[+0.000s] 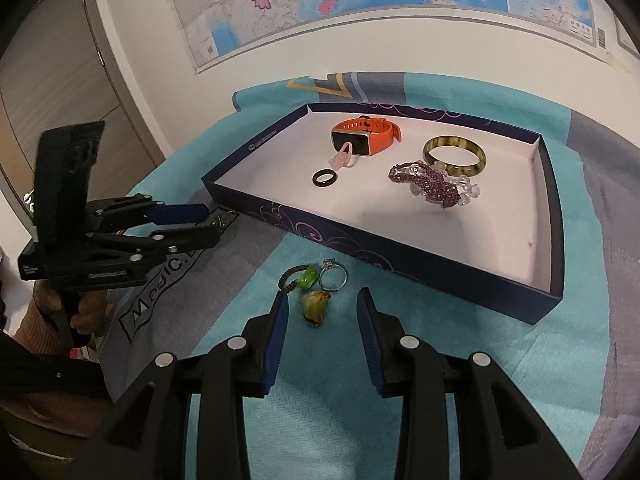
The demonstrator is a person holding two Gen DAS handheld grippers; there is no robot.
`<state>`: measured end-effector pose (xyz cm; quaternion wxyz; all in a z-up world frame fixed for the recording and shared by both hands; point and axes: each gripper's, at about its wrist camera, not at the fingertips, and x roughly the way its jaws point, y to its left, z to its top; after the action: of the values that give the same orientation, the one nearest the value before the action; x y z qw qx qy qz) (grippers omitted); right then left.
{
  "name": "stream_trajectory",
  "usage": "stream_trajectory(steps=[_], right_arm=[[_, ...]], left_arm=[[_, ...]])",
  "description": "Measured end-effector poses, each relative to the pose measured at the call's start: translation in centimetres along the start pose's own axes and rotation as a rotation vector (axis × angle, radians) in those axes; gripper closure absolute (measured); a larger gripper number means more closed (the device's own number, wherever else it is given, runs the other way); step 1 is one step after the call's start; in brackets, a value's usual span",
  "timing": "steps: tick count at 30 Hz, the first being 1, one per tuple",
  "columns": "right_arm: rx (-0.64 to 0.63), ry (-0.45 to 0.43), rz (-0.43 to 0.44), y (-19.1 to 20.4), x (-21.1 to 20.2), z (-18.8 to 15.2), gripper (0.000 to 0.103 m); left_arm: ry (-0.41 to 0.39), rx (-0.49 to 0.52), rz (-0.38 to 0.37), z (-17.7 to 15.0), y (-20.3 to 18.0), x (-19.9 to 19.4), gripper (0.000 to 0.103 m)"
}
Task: Organize jewelry
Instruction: 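Withdraw both open tools from the box toward the remaining jewelry, then grasp the green bead ring with the right tool while the left tool approaches the gold ring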
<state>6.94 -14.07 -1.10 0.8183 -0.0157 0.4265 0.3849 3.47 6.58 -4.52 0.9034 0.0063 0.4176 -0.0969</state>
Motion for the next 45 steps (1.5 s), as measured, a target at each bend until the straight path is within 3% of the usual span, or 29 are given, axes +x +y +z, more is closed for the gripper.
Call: stream_trajectory(steps=[13,17,24,40,45], right_arm=[[-0.016,0.013,-0.005,0.5,0.5,-0.1,0.07],[-0.018,0.019,-0.006,0.6,0.6,-0.1,0.079],[-0.03,0.028,-0.008,0.8,0.8,-0.2,0.095],[0.013,0.022,-0.027,-0.5,-0.8,-1.3,0.095],[0.019,0.021,-0.033,-0.6,-0.8,-1.3,0.094]], left_arm=[[0.032,-0.016,0.004,0.3,0.0,0.9,0.083],[0.033,-0.018,-0.006,0.1,-0.1,0.8,0.087],[0.032,-0.014,-0.028,-0.3,-0.7,0.6,0.087],[0.027,0.004,-0.082,-0.9,-2.2,0.0,0.088],[0.011,-0.008,-0.058,-0.8,-1.7,-0.3,0.077]])
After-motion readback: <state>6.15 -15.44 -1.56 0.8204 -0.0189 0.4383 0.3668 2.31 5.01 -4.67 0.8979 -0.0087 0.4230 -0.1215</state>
